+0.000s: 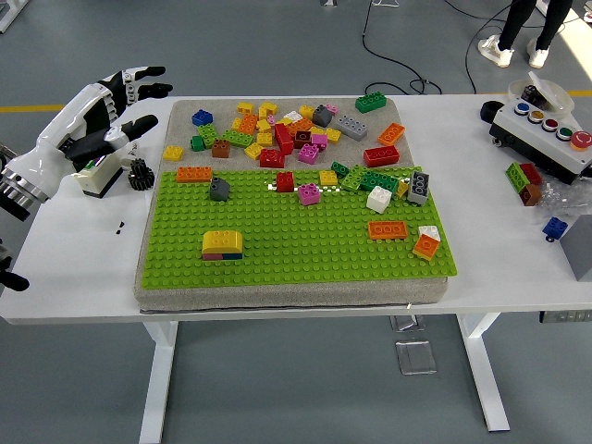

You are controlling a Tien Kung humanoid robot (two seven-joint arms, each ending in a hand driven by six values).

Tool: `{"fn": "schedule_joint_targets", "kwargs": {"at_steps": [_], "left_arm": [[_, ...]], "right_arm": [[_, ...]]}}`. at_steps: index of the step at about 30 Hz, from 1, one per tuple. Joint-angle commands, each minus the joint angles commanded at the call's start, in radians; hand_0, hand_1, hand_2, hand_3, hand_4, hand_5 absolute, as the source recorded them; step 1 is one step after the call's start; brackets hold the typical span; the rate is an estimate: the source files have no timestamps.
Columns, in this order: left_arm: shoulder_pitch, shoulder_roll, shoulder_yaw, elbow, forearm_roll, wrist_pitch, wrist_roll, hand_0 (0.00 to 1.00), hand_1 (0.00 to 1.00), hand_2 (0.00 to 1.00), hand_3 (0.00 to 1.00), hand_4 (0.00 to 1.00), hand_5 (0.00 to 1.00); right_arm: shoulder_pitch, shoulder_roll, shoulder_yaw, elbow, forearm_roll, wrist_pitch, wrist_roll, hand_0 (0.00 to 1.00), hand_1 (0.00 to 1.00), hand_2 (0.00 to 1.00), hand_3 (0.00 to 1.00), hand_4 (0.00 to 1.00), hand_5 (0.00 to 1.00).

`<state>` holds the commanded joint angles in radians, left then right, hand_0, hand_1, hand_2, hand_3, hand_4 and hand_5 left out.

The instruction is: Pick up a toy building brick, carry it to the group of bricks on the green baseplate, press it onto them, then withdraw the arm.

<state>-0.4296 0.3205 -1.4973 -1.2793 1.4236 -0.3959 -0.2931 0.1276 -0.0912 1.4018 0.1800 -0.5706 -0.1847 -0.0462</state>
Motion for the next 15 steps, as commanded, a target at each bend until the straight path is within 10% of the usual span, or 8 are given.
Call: {"fn": "schedule_joint_targets", "kwargs": {"at_steps": [15], "left_arm": [[-0.044, 0.002, 0.027, 0.041, -0.019, -0.002, 0.001, 0.942, 0.853, 0.842, 0.907, 0.998, 0.731]], "right_arm": [[0.010, 0.001, -0.014, 0.000, -0.006, 0.004, 0.011, 0.726, 0.657, 0.706, 0.586, 0.912, 0.497]]}}
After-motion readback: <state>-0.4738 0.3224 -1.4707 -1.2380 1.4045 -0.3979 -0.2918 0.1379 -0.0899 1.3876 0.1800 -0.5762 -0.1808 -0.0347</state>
